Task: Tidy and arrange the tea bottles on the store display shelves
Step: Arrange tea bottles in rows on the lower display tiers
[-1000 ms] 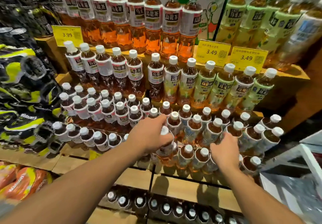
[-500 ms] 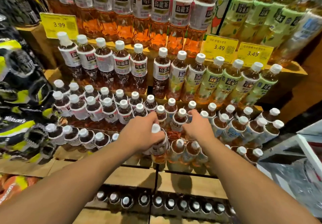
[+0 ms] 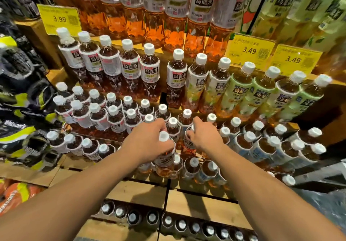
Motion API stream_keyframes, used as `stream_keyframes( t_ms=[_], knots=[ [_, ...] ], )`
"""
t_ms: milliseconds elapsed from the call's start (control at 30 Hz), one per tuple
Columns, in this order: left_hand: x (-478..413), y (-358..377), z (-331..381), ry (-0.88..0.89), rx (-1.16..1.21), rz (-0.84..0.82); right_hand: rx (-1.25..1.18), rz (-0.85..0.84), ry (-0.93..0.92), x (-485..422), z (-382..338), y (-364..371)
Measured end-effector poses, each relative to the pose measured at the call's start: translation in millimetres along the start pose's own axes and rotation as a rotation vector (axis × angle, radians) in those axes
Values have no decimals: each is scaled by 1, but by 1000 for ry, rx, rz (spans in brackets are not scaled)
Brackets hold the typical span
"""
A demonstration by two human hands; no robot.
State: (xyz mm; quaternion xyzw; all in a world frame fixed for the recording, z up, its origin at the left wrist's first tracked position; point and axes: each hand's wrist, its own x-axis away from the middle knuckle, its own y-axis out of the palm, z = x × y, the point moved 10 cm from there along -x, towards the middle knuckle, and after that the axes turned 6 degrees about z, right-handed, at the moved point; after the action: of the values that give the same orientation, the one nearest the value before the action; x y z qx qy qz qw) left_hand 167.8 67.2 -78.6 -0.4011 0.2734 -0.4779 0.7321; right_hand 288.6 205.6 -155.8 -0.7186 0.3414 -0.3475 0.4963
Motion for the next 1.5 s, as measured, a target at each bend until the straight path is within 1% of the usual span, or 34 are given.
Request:
stream_keyframes(
  t_ms=[233,433,600,767,967,1067,1133,1200,1267,1400,1500],
  knots=[
    [8,-4,-3,-13,-5,-3,50,35,-129,2,-26,5],
    [15,-1,-9,-30,29,-36,62,93,-162,-2,-23,-1],
    [16,-3,-17,-45,35,-39,-17,105,-123,-4,-10,0],
    [24,-3,-23,-51,42,-35,-20,86,-53,-3,6,0],
    [47,-18,-78,-182,49,1,-40,74,-24,2,-5,2],
    [62,-27,-104,-235,-25,2,23,79,17,1,-4,1],
    [68,-32,-116,-262,-78,8,166,59,30,0,-5,0],
    [72,-37,-129,-291,-106,19,334,36,25,2,-13,-4],
    [75,-38,-139,-304,-114,23,400,34,-10,7,-32,-7],
    [80,-33,-151,-319,-94,27,329,82,-118,26,-88,-2],
    [85,-26,-159,-330,-67,8,319,44,-225,44,-129,21]
  ],
)
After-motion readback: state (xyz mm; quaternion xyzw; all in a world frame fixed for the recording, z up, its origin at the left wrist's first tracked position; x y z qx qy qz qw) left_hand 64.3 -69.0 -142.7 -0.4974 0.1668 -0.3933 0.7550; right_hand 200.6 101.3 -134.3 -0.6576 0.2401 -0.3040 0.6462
